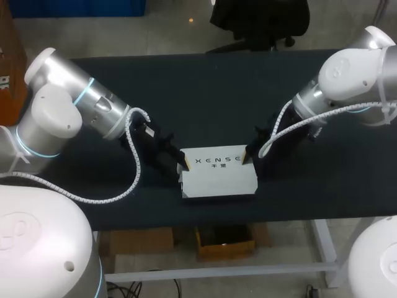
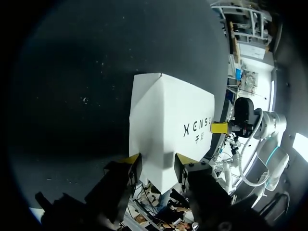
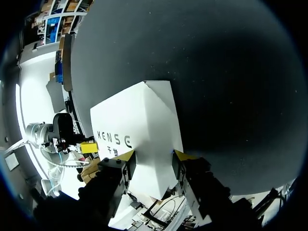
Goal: Assemble the packaging by folding the flat box into shape, placing the metal phone stand inside, and closing the box properly
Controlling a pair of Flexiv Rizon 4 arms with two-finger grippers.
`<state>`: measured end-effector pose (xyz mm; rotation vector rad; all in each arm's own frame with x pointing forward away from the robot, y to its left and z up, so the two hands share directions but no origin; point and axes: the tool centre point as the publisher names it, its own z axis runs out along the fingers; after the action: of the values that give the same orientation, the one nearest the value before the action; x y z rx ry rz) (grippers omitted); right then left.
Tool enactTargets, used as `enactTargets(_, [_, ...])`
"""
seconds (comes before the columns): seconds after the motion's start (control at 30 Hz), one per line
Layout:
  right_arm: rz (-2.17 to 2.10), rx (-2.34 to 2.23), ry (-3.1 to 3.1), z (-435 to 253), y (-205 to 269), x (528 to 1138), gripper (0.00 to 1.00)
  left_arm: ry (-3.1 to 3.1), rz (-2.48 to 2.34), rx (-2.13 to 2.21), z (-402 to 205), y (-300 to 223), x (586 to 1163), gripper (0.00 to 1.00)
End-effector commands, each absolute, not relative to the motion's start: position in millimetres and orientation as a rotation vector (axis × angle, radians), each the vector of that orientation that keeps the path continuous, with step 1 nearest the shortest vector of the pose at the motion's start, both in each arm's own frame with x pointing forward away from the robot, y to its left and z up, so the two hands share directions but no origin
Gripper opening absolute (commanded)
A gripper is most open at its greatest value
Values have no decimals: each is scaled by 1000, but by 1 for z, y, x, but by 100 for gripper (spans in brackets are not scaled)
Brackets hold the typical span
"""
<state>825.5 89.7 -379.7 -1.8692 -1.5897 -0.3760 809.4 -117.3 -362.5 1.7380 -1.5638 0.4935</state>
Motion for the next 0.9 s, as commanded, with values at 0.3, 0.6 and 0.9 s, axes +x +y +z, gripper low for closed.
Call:
enactTargets(0.3, [-302, -1865, -1542, -378, 93, 836, 47, -1541, 454, 1722, -360, -120, 817, 44])
enactTargets(0.6, [-269, -1867, -1518, -374, 94, 837, 47, -1533, 437, 1724, -358, -120, 816, 44])
enactTargets(0.9, [-228, -1871, -1485, -371, 97, 838, 47, -1517, 426, 1725, -354, -119, 817, 46])
